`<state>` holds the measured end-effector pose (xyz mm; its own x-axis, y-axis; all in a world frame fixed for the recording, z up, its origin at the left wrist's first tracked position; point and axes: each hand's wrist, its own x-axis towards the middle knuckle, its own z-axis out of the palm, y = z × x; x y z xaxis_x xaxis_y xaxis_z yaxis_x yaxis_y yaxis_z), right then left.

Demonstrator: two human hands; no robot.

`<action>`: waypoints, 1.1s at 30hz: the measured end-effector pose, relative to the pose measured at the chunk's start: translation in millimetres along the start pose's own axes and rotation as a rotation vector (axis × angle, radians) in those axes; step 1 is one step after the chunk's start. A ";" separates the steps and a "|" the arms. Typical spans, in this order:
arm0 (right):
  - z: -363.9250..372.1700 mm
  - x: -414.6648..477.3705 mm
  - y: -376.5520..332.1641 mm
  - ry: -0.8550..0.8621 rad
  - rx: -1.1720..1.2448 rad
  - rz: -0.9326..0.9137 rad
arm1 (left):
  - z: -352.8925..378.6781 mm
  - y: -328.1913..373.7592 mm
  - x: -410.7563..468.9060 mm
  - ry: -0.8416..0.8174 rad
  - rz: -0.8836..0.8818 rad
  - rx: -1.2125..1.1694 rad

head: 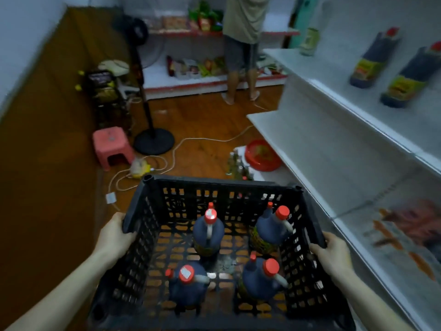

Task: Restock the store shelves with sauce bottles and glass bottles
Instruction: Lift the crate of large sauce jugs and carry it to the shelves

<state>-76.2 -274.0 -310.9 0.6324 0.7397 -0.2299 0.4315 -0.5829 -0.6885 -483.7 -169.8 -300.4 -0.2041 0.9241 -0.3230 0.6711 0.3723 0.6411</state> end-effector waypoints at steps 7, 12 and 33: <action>70.5 108.9 -81.2 -0.150 -0.046 -0.140 | -3.8 -6.7 70.2 0.115 -0.173 -0.033; 136.0 166.7 -129.9 -0.207 -0.093 -0.162 | -9.3 -14.9 140.1 0.152 -0.234 -0.029; 453.9 431.4 -173.8 -0.273 -0.143 -0.103 | 91.8 -77.5 485.4 0.177 -0.422 -0.100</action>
<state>-170.3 299.0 -602.7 0.3932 0.8490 -0.3530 0.5830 -0.5271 -0.6183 -569.3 242.0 -570.7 -0.5688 0.6876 -0.4514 0.4331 0.7169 0.5463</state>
